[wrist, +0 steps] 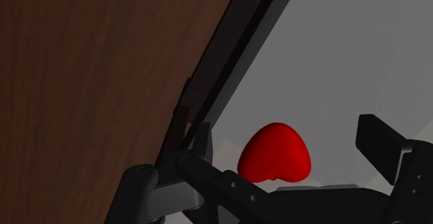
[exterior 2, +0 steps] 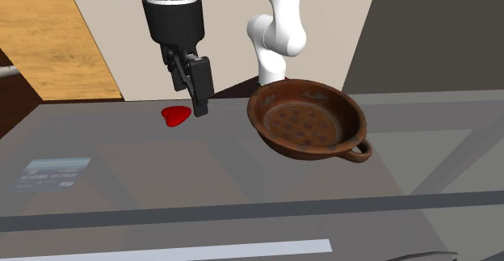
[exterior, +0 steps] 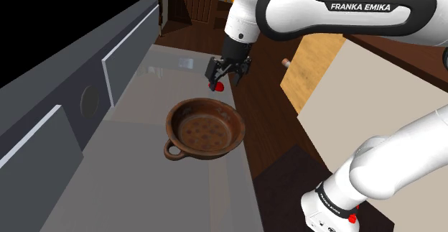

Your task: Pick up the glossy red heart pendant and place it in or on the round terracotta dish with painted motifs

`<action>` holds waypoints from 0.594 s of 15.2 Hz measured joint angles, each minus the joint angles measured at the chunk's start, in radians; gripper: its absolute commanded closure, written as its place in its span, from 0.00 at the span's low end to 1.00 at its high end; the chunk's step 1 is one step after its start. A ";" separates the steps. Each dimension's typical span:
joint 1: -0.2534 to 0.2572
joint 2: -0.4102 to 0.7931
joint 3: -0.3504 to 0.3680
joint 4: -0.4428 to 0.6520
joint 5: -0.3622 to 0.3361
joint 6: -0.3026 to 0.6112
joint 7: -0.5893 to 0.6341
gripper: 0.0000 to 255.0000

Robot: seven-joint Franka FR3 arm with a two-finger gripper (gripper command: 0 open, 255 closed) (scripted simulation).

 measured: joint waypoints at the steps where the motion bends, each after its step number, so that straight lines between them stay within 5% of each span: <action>1: 0.000 0.000 0.000 -0.002 0.000 0.002 0.000 0.00; 5: 0.000 0.000 0.000 -0.004 0.000 0.005 0.000 0.00; 6: 0.000 0.000 0.000 -0.004 0.000 0.005 0.000 1.00; 9: 0.000 0.000 0.000 -0.004 0.000 0.005 0.000 1.00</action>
